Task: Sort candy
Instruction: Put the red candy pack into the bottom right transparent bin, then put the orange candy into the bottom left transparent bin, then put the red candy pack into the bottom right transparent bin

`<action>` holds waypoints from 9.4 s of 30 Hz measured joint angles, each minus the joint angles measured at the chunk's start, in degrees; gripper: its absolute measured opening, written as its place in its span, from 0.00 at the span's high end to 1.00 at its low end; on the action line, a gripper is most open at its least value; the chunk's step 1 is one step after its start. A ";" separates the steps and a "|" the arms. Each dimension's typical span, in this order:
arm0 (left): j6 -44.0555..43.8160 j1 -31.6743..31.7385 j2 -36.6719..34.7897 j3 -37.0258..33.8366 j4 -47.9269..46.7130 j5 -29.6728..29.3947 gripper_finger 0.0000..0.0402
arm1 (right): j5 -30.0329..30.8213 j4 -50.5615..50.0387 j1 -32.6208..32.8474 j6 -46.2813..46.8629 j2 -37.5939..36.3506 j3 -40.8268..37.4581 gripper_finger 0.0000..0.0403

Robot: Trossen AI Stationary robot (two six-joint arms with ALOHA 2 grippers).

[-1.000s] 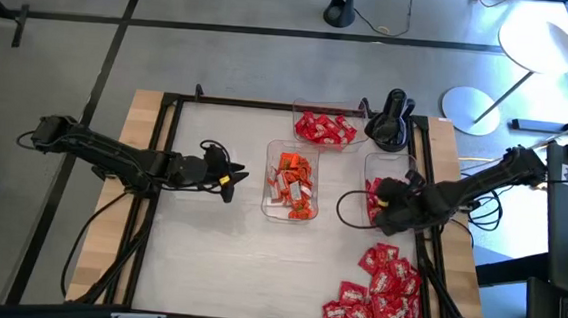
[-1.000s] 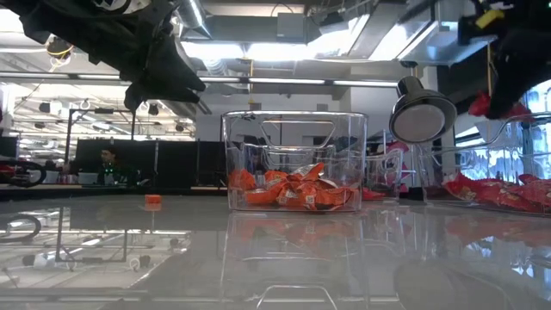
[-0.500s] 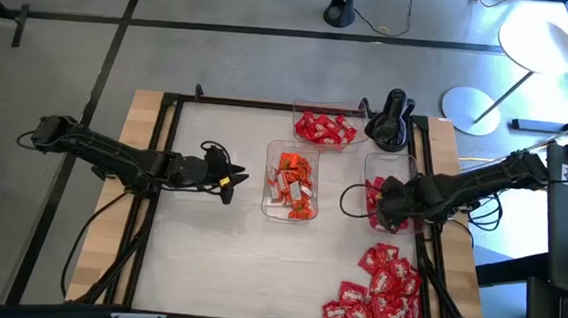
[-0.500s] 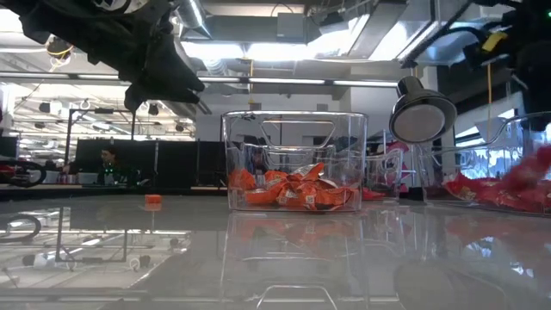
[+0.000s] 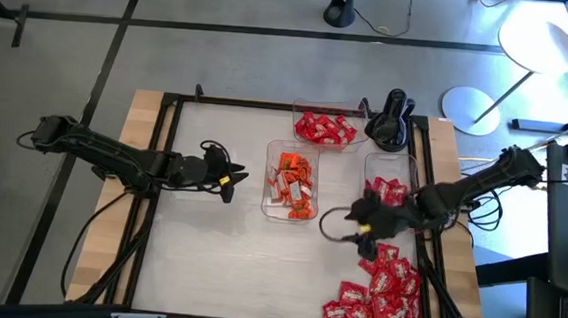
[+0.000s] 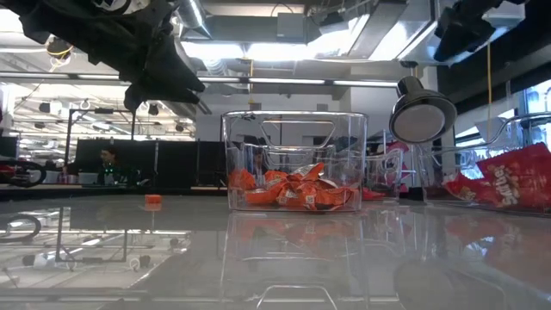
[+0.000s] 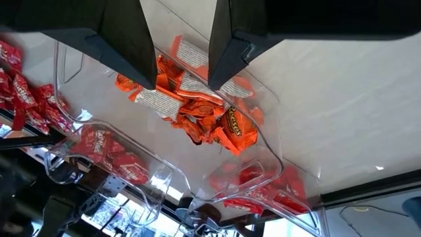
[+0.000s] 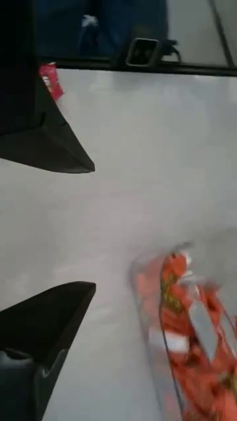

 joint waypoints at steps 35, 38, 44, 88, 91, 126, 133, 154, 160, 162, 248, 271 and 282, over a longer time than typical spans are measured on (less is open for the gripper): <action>1.07 0.00 0.00 0.00 -0.03 -0.09 0.68 | -10.55 -9.88 13.94 -12.94 32.62 0.17 0.31; 1.07 0.00 0.01 0.00 -0.05 -0.09 0.68 | -11.84 -10.22 13.90 -12.90 33.51 0.26 0.37; 1.64 0.00 0.01 0.00 -0.05 -0.09 0.68 | -12.70 -9.76 13.94 -12.81 33.65 0.20 0.64; 2.05 0.00 -0.01 -0.01 0.43 -0.09 0.68 | 14.11 -43.84 -4.08 8.50 2.91 10.39 0.99; 1.99 0.00 -0.01 0.00 0.41 -0.09 0.68 | 12.83 -43.66 -6.57 10.03 2.59 7.09 0.99; -8.91 17.08 5.93 4.02 -28.73 12.68 0.28 | 10.43 -31.03 -12.68 9.34 2.64 -3.11 0.24; -7.62 14.92 13.87 4.02 -26.63 8.97 0.28 | 10.78 -29.99 -12.68 9.22 2.64 -3.13 0.24; -8.32 12.66 26.37 3.96 -21.57 7.84 0.48 | 11.06 -28.37 -12.68 9.18 2.65 -3.13 0.24; -7.74 12.70 26.48 3.89 -21.58 7.92 0.65 | 11.09 -28.26 -12.68 9.15 2.66 -3.13 0.24; -7.74 12.70 26.48 3.87 -21.53 7.62 0.69 | 11.06 -28.26 -12.68 9.15 2.66 -3.13 0.24; 7.26 1.40 8.34 9.70 -14.59 1.20 0.42 | -12.58 -23.57 25.00 24.02 22.60 3.93 0.24; 8.09 1.40 8.34 9.70 -14.21 1.22 0.42 | -17.62 -13.79 25.59 27.10 23.51 -8.41 0.57; 7.76 1.40 8.34 9.70 -14.17 1.22 0.42 | -20.60 -15.07 25.57 24.73 18.38 -4.98 0.97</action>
